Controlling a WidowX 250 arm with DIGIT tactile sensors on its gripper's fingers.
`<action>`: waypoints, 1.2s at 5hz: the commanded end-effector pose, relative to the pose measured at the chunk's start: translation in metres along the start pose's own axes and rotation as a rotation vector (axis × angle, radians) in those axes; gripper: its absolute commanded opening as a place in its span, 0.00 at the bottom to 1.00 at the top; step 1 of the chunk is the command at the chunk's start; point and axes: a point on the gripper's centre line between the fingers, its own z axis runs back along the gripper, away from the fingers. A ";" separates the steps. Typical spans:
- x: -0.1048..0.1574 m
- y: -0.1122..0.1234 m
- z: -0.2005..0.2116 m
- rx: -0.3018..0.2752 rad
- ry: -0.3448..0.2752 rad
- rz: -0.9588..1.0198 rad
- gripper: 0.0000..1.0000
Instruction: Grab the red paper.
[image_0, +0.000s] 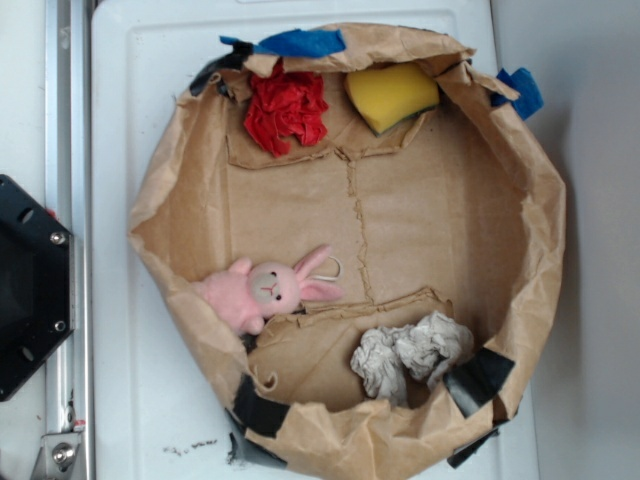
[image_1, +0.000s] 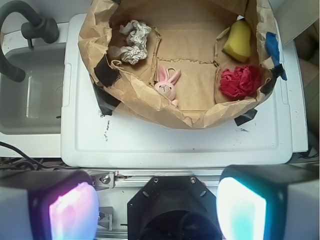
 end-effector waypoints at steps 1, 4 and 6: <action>0.000 0.000 0.000 0.000 0.000 0.000 1.00; 0.089 0.016 -0.057 0.115 -0.074 -0.179 1.00; 0.084 0.015 -0.058 0.015 -0.121 -0.416 1.00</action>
